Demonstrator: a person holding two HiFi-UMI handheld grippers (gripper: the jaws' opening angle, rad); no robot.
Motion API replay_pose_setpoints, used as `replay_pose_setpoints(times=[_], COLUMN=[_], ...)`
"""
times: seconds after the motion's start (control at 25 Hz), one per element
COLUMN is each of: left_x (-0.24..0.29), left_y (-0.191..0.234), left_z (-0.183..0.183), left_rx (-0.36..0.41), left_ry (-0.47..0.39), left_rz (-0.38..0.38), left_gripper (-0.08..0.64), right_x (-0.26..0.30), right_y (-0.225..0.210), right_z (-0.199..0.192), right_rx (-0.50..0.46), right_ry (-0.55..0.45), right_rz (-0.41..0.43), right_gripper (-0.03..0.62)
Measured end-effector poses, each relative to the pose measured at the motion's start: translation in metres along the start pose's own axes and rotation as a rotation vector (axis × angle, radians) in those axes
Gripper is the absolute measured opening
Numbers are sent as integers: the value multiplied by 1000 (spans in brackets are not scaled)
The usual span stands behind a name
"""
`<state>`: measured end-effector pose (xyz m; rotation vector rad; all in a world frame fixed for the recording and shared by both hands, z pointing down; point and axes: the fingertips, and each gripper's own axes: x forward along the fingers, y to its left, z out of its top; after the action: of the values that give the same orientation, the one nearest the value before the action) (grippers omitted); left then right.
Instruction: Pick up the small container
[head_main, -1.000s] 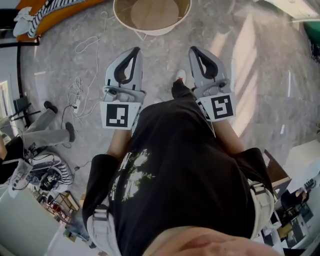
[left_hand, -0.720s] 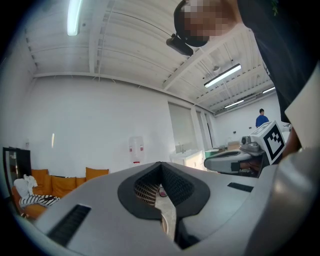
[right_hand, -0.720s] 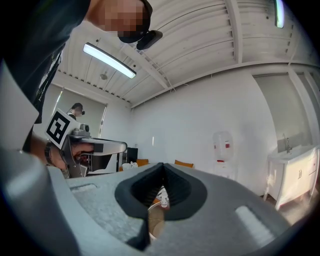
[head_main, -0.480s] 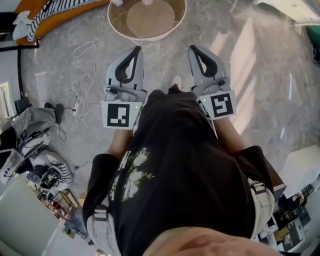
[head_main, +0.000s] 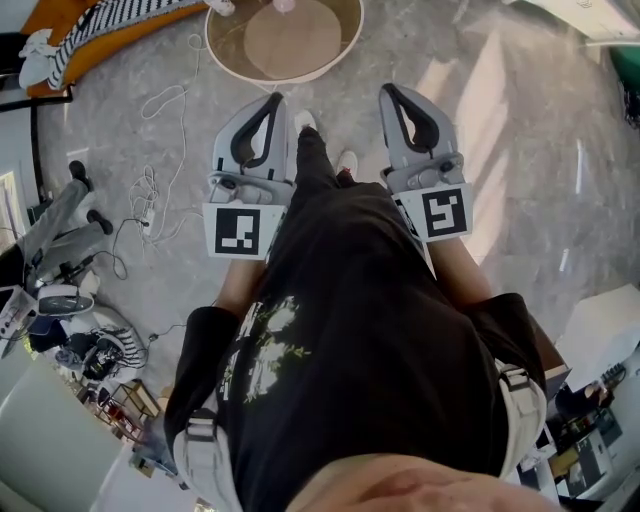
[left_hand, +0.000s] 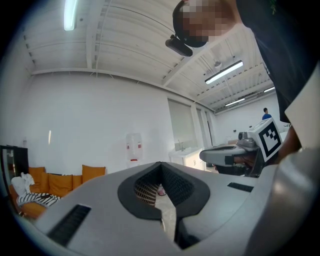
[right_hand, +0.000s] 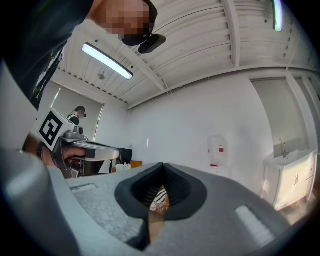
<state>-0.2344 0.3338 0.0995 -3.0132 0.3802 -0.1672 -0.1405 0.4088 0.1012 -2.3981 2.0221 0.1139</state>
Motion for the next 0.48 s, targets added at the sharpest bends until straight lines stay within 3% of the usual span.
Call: replay_pose_setpoints(times=[0.16,0.48], left_x=[16,74], left_y=[14,29], left_z=[-12,-4], left_rx=[-25,-1], left_ry=[10,-40], left_rz=[-6,-47], left_gripper=[3,3], right_x=[12,39], right_y=[-11,-49], right_z=[-4,-8], right_rx=[-25,-58], right_ry=[-2,5], right_rz=[-37,-77], right_gripper=[-5,-5])
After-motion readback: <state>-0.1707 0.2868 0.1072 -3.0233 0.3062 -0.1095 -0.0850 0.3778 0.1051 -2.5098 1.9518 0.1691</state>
